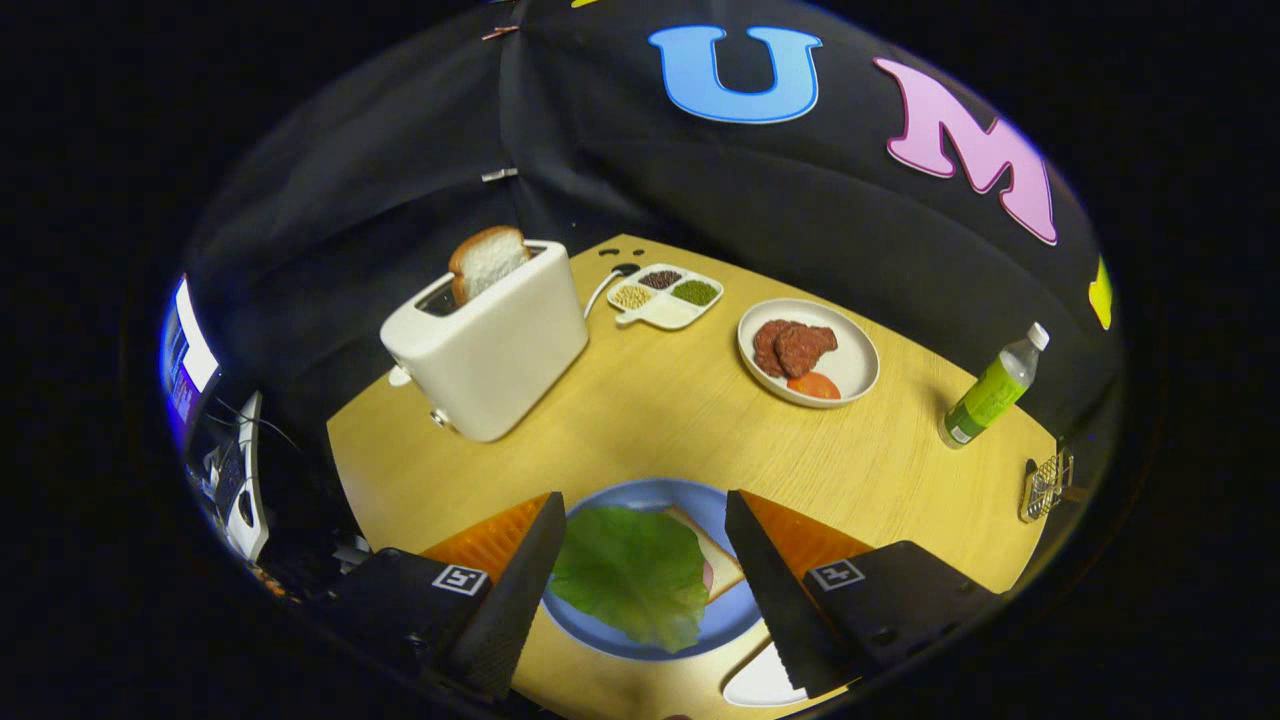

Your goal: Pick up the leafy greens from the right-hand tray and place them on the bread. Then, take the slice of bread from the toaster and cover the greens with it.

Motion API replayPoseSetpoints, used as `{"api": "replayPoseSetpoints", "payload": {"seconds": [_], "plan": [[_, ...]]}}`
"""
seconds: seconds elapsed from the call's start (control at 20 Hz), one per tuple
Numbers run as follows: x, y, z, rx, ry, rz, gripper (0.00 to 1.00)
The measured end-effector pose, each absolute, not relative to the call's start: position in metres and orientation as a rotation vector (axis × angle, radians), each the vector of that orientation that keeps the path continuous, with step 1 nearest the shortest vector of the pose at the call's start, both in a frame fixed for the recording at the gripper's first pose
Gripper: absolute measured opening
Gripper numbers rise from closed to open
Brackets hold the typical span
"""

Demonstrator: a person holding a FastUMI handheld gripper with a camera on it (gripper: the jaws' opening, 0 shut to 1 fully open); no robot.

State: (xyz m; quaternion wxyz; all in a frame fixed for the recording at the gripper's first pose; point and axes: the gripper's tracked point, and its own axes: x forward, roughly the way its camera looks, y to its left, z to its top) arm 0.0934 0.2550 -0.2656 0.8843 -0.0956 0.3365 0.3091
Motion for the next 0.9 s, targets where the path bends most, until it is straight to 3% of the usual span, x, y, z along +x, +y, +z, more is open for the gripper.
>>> {"api": "replayPoseSetpoints", "payload": {"seconds": [0.4, 0.9], "plan": [[0.118, 0.328, -0.2, -0.175, 0.55, 0.667, 1.0], [0.138, 0.452, -0.183, -0.128, 0.46, 0.665, 1.0]]}}
